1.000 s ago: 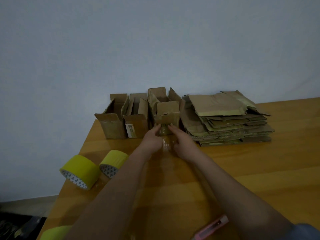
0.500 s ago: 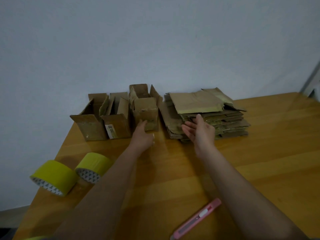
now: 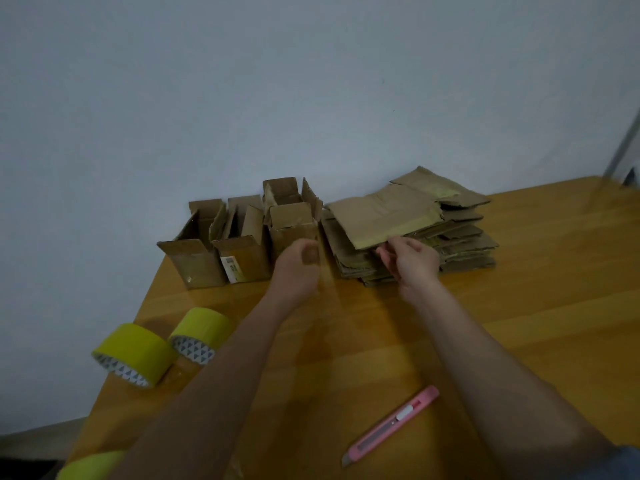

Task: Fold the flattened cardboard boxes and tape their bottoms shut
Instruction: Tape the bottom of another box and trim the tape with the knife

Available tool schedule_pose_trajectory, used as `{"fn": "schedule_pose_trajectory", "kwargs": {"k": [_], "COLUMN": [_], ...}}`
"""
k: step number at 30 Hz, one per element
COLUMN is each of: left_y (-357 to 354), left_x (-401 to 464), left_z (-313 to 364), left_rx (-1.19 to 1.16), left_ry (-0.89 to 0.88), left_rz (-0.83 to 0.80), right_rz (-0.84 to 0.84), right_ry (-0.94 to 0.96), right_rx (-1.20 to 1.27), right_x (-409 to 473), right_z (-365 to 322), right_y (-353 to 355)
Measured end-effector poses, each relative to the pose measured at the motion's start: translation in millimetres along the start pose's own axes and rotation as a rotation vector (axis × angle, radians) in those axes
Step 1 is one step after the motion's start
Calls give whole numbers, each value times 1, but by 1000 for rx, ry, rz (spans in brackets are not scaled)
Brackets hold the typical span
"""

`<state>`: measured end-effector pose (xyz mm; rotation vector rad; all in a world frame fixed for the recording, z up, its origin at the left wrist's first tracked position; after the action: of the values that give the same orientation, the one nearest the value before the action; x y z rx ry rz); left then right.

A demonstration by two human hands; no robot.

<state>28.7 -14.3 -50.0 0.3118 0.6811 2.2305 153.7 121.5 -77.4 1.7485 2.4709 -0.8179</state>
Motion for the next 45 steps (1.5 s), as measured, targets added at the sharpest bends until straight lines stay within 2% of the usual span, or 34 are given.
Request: {"fn": "schedule_pose_trajectory", "kwargs": {"k": [4,10,14,18,21,26,33,39,45], "left_y": [5,8,10,9,14,32,49,77,86], "left_x": [-15,-55,-93,-123,-139,-156,-158,-153,-150], "left_z": [24,44,59,63,60,46,32,19,2], "left_rx": [-56,28,-54,-269,-342,-366,-356,-370,-494], "left_ry": [-162,-179,-148,24,127,143,159,163,123], "left_rz": [99,-27,-115,-264,-322,-256,-166,-84,10], "right_rz": [-7,37,-47,-262,-411,-538,-597,-626,-795], "right_ry": [215,447,430,363,328,247,236,346,420], "right_rx": [-248,-372,-432,-495,-599,-546,-593,-661,-752], "right_x": [-34,-92,-126,-156,-175,-194,-202,-195,-201], "right_z": [-9,-31,-42,-44,-39,-31,-18,-27,-21], "right_y": [14,38,50,51,45,31,4,1,-2]}}
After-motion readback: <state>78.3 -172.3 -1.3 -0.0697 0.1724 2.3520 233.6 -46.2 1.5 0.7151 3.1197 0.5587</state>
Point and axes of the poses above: each hand's wrist, its own x-axis towards the middle knuckle, its own y-axis out of the back of the hand, z = x × y, the point moved 2 cm from there along x, towards the middle knuckle, and after that the axes turned 3 degrees about -z, right-handed, at the moved point
